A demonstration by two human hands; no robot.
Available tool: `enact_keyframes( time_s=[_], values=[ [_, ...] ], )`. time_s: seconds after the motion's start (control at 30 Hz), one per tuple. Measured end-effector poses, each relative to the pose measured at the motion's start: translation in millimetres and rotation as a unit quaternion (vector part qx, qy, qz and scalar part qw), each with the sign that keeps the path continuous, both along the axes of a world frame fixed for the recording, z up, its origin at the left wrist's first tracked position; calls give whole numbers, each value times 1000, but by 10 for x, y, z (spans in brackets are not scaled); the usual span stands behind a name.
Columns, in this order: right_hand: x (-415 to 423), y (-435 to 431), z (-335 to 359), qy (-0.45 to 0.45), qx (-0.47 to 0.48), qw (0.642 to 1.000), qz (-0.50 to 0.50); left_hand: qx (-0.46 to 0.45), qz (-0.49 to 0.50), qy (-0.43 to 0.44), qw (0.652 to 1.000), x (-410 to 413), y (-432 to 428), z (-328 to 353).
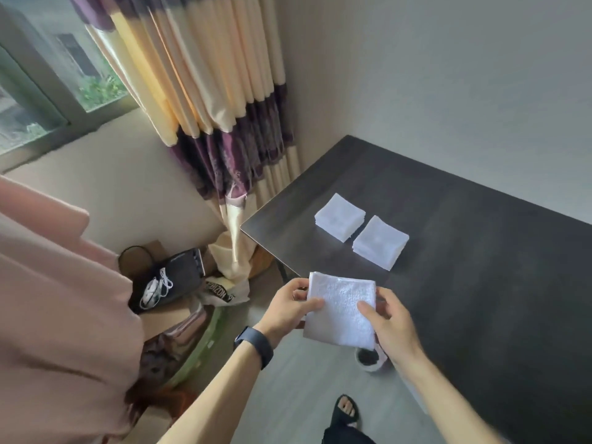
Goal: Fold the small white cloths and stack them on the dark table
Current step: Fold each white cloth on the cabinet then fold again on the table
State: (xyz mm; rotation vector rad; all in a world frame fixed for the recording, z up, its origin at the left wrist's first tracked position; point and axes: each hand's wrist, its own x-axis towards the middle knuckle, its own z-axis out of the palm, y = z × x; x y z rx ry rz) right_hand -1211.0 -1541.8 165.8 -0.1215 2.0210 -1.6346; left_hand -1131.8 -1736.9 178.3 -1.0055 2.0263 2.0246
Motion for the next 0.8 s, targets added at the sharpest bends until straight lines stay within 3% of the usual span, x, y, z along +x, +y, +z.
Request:
enact_keyframes(
  time_s=[0.4,0.63,0.8],
  values=[
    [-1927,-1273,-382,-39,110,989,-94,-2,-43,-50,998,-2361,-1231,-527],
    [-2670,-1851,-862,-56,203,958,-197,-74,-128,-79,986,-3474,-1713,-1091],
    [-2992,-2077,-1268,-63,289,934,-199,-121,-168,-103,973,-3901,-1869,-1459]
  ],
)
